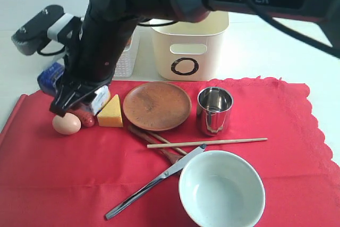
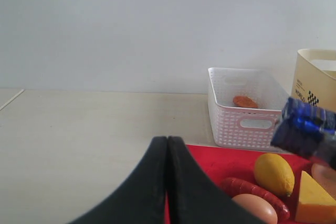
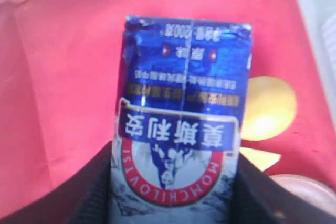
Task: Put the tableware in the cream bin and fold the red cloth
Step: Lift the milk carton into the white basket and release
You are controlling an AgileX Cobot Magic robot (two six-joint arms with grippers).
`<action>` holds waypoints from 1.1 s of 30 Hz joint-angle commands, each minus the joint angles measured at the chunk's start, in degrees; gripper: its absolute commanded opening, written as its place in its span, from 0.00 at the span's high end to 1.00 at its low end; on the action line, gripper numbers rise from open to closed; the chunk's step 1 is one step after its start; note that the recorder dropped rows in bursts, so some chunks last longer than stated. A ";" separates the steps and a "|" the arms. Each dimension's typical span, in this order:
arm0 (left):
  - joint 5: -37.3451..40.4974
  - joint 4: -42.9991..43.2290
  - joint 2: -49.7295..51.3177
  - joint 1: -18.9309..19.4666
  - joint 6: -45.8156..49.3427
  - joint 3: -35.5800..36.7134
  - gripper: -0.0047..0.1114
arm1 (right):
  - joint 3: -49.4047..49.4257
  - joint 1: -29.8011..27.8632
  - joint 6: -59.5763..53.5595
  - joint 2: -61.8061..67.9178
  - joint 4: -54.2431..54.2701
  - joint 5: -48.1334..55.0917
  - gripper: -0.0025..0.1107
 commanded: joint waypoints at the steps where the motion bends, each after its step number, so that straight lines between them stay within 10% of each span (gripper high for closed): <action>1: -0.26 -0.06 -0.36 0.12 -0.04 0.03 0.95 | -2.31 -2.97 0.99 -1.16 -0.71 -7.70 0.98; 18: -0.26 -0.06 -0.36 0.12 -0.03 0.03 0.95 | -2.31 -6.16 5.02 8.90 -0.30 -48.09 0.98; 33: -0.26 -0.06 -0.36 0.12 -0.02 0.03 0.95 | -2.08 -7.10 4.87 12.88 3.46 -53.87 0.98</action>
